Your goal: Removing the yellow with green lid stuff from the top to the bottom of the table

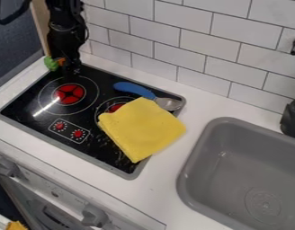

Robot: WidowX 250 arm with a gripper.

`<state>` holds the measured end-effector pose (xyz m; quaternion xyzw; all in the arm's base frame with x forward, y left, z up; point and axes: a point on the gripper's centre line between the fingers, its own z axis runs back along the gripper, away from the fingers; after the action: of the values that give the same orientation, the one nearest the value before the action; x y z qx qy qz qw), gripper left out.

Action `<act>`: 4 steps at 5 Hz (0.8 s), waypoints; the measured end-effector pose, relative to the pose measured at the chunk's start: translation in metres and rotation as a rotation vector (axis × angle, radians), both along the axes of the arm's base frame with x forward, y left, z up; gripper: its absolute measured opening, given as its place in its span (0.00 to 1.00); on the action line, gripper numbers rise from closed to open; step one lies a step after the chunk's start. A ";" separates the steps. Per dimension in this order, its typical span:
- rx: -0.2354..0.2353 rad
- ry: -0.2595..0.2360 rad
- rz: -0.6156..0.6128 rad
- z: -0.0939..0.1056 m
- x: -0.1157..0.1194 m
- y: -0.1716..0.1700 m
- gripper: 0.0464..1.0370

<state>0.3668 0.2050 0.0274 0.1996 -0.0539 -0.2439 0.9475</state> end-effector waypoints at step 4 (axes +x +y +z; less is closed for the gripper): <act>0.043 -0.015 0.040 0.002 0.015 0.023 0.96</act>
<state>0.3815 0.2281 0.0298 0.2227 -0.0519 -0.2243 0.9473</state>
